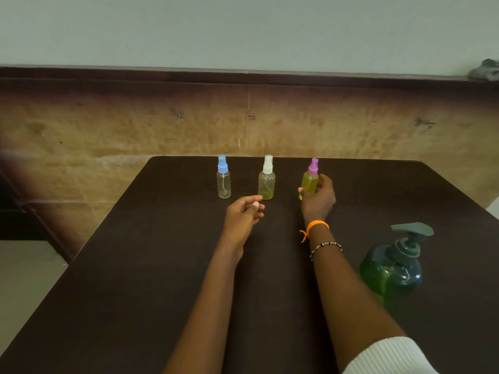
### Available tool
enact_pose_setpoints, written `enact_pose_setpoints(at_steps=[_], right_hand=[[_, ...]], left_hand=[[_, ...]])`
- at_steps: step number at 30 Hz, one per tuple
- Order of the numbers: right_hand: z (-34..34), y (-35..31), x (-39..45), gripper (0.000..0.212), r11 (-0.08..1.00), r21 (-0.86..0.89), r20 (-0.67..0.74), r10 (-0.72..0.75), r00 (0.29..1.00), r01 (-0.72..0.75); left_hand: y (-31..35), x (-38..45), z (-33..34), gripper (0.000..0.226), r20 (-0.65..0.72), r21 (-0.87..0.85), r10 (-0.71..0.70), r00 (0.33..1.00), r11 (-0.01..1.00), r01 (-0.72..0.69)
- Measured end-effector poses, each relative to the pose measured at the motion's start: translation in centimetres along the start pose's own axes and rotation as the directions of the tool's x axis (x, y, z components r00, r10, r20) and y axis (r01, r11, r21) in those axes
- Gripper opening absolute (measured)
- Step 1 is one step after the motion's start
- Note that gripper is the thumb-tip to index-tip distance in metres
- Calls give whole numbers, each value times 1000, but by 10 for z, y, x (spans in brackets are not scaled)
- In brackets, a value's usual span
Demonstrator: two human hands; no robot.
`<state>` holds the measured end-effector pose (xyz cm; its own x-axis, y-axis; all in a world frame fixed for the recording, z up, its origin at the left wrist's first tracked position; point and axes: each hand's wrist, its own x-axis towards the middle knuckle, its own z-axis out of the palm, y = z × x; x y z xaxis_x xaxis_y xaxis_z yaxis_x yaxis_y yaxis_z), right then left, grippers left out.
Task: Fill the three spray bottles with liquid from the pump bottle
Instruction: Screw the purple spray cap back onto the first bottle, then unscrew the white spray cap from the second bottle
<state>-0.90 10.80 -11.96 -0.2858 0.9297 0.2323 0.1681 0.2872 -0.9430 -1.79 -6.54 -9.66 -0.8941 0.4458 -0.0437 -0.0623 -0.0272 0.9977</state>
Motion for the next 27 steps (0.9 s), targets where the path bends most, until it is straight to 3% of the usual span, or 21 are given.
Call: enact_pose_setpoints(at_steps=[2,4,6,9,11,12,16,21,24,27], right_hand=[[-7,-7,-11,45,999,-6,-106,-38,994,37],[-8,-13,-29,24,980,-22,-162,-200,966,199],[3,-15,-44,16,952,15,28,-306,952,305],[28,-22,-44,46,978,38,360,-205,910,206],[43,-25,-36,70,989,-12,435,-128,891,148],[48,-25,-31,71,990,-29,441,-109,891,136],[47,-22,-26,42,991,-48,439,-93,894,126],[8,-45,-55,33,987,161,434,-99,895,31],[-27,-61,-80,33,978,191,473,-168,865,85],[-62,-78,-104,37,972,121,498,-236,835,202]], left_hand=[[0,-1,0,25,-14,-8,17,1000,1000,-17],[0,-1,-2,25,-24,-9,37,999,999,-37],[0,0,-2,24,-35,-11,51,998,999,-52],[-1,-1,-4,25,-48,0,55,997,998,-55],[-2,-1,-7,25,-55,3,53,997,999,-53],[-2,-1,-9,24,-61,1,56,997,998,-56],[2,-2,-15,26,-80,4,60,995,998,-60],[6,-11,-13,51,-52,105,121,991,988,-115],[13,-29,-6,64,30,2,223,974,975,-223],[23,-53,5,55,-13,-10,362,932,932,-362]])
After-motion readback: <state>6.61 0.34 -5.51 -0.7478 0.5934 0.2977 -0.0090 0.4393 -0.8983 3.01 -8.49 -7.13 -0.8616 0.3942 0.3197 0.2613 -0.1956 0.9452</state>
